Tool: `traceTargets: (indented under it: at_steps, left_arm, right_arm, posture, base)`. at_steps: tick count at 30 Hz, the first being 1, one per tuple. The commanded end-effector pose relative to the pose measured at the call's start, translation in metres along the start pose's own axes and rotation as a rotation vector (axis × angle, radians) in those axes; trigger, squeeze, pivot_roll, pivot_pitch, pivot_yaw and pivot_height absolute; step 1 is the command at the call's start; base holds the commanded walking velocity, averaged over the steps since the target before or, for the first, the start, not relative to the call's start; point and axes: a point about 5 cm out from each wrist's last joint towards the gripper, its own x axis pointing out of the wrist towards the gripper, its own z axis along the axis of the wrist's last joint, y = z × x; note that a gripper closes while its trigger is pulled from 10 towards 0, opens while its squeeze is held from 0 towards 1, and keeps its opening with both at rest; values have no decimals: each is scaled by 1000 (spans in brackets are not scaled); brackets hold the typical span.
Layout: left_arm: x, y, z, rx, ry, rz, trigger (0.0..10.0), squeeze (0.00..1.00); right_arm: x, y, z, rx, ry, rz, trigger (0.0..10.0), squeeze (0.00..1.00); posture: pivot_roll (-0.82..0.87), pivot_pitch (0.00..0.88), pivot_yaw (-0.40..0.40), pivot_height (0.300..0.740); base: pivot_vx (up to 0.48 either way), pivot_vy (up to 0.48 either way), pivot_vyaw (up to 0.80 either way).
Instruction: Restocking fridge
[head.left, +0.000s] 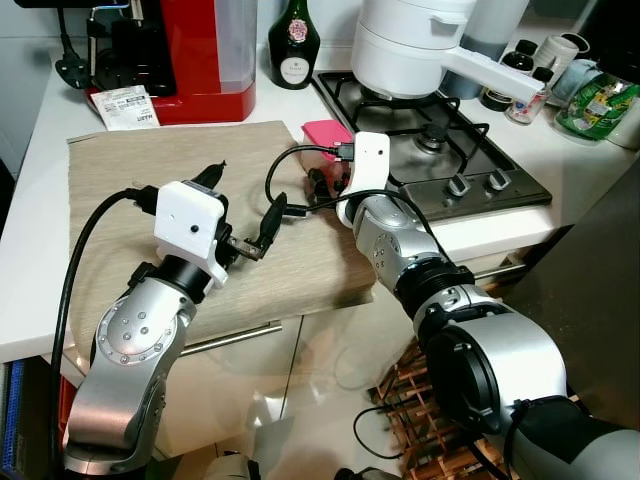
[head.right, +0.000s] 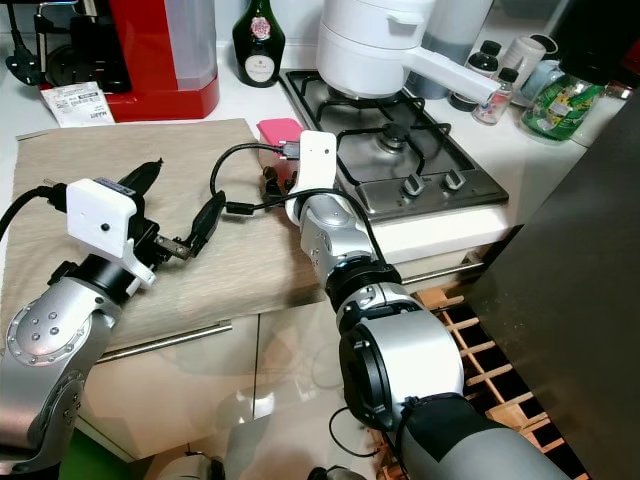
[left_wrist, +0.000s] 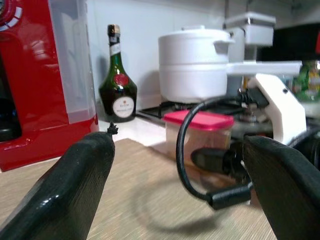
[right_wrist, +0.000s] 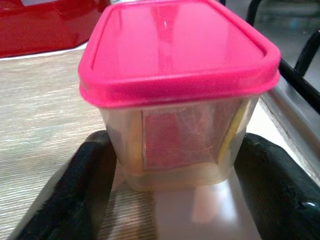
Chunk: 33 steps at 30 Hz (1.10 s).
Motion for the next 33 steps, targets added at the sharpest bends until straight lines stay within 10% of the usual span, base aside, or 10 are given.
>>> traceTargets:
  at_steps: [1, 16, 24, 33]
  left_arm:
    - [0, 0, 6, -6, -21, 21, 10000, 0]
    - [0, 0, 7, -32, -16, 128, 10000, 0]
    - [4, 16, 0, 39, 13, 289, 10000, 0]
    - [9, 30, -18, -2, 26, 482, 10000, 0]
  right_arm:
    - [1, 0, 11, -17, -32, 10, 0, 0]
    - [1, 2, 15, -64, -72, 58, 0, 0]
    - [-8, -9, 52, -192, -365, 21, 0, 0]
    - [-61, -48, 59, -342, -736, -62, 0, 0]
  posture:
    - [190, 52, -114, 740]
    - [190, 46, -110, 740]
    - [187, 33, -119, 740]
    - [122, 0, -130, 740]
  base:
    - [0, 0, 0]
    - [0, 0, 0]
    - [0, 0, 0]
    - [0, 0, 0]
